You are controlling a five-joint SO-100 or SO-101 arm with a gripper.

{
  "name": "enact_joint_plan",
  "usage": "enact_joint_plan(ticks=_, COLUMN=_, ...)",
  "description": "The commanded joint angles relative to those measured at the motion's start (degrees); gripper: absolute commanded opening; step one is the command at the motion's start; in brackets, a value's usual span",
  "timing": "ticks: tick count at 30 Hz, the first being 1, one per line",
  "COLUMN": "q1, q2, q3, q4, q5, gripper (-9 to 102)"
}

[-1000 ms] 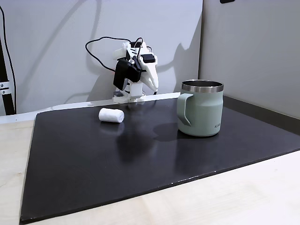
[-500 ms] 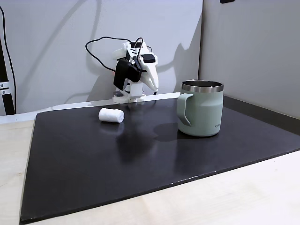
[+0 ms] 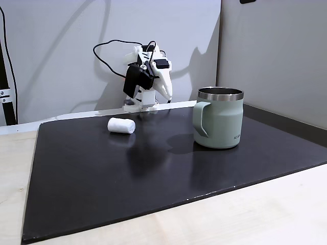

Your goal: Grasp a gauze and put it in the cup.

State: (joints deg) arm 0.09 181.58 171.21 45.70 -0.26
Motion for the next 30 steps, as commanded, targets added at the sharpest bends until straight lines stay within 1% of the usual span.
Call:
enact_joint_plan(ticks=1, q1=-0.4, q2=-0.3, q3=-8.4, q4=2.0, q5=0.4, gripper=0)
enact_joint_plan(ticks=5, q1=-0.3, q2=-10.7, q3=-20.2, q4=4.7, q5=3.2, gripper=0)
enact_joint_plan(ticks=8, q1=0.7, q2=-19.8, q3=-31.2, q4=8.3, q5=5.7, gripper=0)
enact_joint_plan(ticks=12, q1=2.5, q2=-25.0, q3=-40.7, q4=12.4, q5=6.8, gripper=0)
enact_joint_plan(ticks=18, q1=13.0, q2=-37.7, q3=-53.0, q4=20.7, q5=11.1, gripper=0)
enact_joint_plan(ticks=22, q1=20.3, q2=-44.0, q3=-58.4, q4=26.2, q5=11.0, gripper=0)
enact_joint_plan(ticks=24, q1=23.2, q2=-45.8, q3=-59.0, q4=26.5, q5=11.7, gripper=0)
enact_joint_plan(ticks=28, q1=25.5, q2=-49.2, q3=-60.9, q4=27.9, q5=13.4, gripper=0)
enact_joint_plan(ticks=30, q1=26.0, q2=-52.6, q3=-63.2, q4=30.0, q5=14.3, gripper=0)
